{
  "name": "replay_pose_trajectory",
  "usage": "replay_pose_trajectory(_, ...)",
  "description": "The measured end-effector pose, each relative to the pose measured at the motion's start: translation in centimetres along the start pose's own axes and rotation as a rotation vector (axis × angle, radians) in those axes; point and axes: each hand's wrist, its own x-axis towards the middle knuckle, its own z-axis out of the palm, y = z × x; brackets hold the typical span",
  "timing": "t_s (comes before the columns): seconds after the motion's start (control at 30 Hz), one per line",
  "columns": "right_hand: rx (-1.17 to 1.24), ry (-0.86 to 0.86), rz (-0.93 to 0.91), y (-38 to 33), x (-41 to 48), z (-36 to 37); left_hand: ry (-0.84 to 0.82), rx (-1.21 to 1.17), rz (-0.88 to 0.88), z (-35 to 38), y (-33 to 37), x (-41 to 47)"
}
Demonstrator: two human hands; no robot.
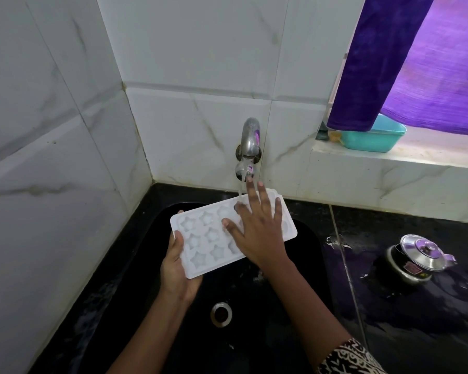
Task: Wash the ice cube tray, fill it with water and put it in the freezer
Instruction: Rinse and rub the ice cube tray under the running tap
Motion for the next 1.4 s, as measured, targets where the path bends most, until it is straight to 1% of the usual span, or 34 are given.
replay_pose_trajectory(0.07, -0.005, -0.022, -0.026, 0.1, -0.1, 0.1, 0.001, 0.011, 0.017, 0.1, 0.3, 0.2)
replay_pose_trajectory(0.2, 0.028, 0.019, 0.02, 1.0, 0.3, -0.5, -0.01, 0.032, 0.02, 0.2, 0.6, 0.3)
replay_pose_trajectory(0.33, 0.004, -0.027, -0.023, 0.3, 0.1, 0.0, 0.006, 0.013, 0.019, 0.4, 0.7, 0.2)
replay_pose_trajectory(0.43, 0.036, 0.019, 0.017, 1.3, 0.3, -0.4, 0.005, 0.014, 0.014, 0.1, 0.5, 0.0)
replay_pose_trajectory(0.5, 0.011, 0.029, 0.017, 0.6, 0.2, -0.2, 0.019, 0.006, -0.011, 0.1, 0.1, -0.1)
replay_pose_trajectory(0.6, -0.017, -0.029, -0.03, 0.2, -0.2, 0.3, 0.035, -0.003, 0.001, 0.0, 0.2, 0.0)
replay_pose_trajectory(0.73, 0.029, -0.001, 0.036, 0.9, 0.1, -0.3, 0.017, 0.008, 0.013, 0.0, 0.2, 0.1)
replay_pose_trajectory(0.87, 0.049, -0.04, 0.001, 0.0, -0.1, 0.2, 0.013, -0.001, 0.015, 0.1, 0.5, 0.4)
replay_pose_trajectory(1.0, 0.061, -0.011, 0.06, 0.7, 0.4, -0.3, -0.009, 0.015, 0.007, 0.2, 0.4, 0.2)
replay_pose_trajectory(1.13, 0.032, -0.053, 0.017, -0.3, 0.0, 0.4, 0.0, -0.014, 0.0, 0.3, 0.3, 0.4)
replay_pose_trajectory(1.27, 0.041, -0.017, 0.062, 0.6, 0.1, -0.2, -0.006, 0.002, 0.001, -0.5, 0.2, 0.2)
replay_pose_trajectory(1.4, 0.016, -0.072, 0.0, -0.1, -0.4, 0.6, 0.023, -0.018, 0.002, -0.5, -0.1, 0.4)
